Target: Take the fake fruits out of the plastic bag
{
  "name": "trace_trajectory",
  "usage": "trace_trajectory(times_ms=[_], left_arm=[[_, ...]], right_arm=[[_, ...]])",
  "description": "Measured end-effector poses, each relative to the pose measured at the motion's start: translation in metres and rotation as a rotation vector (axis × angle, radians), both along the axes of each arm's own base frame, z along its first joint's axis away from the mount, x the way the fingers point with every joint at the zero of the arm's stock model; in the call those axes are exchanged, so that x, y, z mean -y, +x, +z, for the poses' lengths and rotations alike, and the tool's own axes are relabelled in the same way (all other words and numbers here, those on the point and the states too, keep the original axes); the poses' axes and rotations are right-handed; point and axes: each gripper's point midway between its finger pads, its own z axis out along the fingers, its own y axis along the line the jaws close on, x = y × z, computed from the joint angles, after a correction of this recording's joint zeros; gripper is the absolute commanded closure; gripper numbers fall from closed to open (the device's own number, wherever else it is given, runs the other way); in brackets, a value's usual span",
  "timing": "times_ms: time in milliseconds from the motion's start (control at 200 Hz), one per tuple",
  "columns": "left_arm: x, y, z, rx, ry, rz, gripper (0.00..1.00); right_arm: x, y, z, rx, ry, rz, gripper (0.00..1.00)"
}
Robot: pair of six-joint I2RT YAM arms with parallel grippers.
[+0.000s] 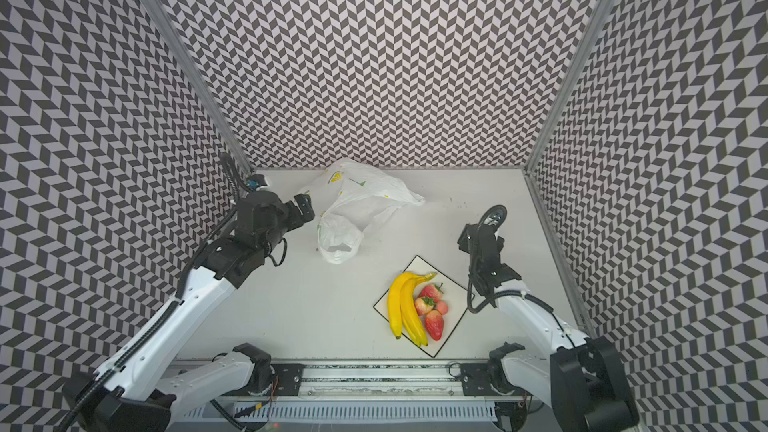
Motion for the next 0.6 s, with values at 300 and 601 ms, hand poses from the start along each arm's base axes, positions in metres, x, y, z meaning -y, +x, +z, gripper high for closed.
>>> trace_trajectory(times_ms=[300,601], left_arm=[[-0.122,-0.016,-0.131,-0.093,0.281,0.336,0.00],[-0.091,0.005,-0.207,-0.001,0.361,0.050,0.00]], right_arm=[[0.049,0.022,-0.029,0.034,-0.161,-0.034,0.30],[0.018,0.026,-0.045,0.178,-0.189,0.217,0.01]])
